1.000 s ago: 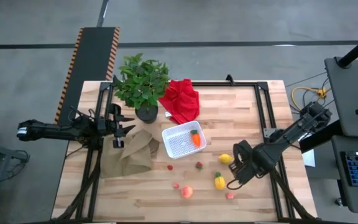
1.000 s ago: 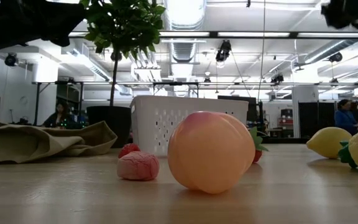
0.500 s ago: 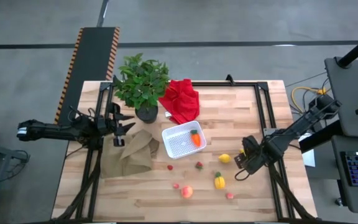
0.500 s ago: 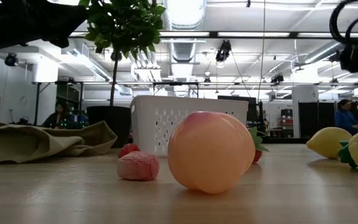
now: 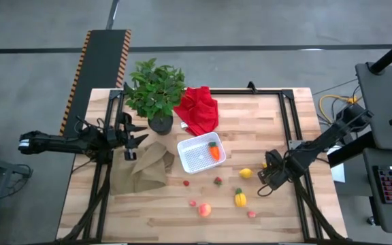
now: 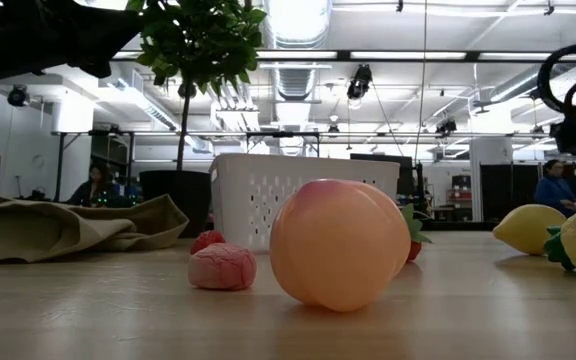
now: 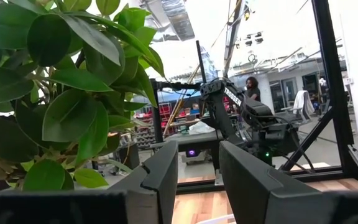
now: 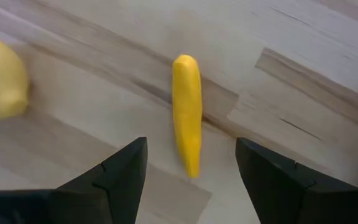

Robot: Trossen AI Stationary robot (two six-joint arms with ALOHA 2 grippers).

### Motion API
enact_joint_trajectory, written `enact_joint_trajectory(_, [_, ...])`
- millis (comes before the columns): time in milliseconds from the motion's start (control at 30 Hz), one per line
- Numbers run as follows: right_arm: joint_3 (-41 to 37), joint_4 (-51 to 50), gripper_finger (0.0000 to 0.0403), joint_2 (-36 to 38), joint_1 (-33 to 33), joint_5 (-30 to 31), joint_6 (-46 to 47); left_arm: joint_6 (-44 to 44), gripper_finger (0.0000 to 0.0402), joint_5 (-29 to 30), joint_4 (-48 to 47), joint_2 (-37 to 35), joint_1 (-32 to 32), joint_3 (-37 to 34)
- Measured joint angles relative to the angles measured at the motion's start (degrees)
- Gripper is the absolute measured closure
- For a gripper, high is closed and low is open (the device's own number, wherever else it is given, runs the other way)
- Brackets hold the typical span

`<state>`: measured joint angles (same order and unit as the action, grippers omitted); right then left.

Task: Pick and placing Produce into tupperware
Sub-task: Put the yellow banana pepper into the bin

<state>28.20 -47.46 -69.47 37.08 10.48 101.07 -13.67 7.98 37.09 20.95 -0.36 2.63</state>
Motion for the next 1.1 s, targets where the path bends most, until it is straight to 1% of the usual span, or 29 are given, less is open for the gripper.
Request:
enact_joint_trajectory(300, [-0.6,1.1,0.0166,-1.2,0.0,0.0,-1.7,1.3,0.0297,0.0,0.0,0.0,0.0,0.0])
enact_joint_trajectory(433, [-0.3,1.0,0.0181,-2.2,0.0,-0.5,-1.7,1.3,0.0297,0.0,0.0,0.0,0.0,0.0])
enact_joint_trajectory(633, [-0.1,1.2,0.023,-3.4,-0.1,-2.9,-1.7,1.3,0.0297,0.0,0.0,0.0,0.0,0.0])
enact_joint_trajectory(1100, [1.9,0.7,0.0358,-3.8,0.0,-5.3,-2.5,1.4,0.0297,0.0,0.0,0.0,0.0,-0.1])
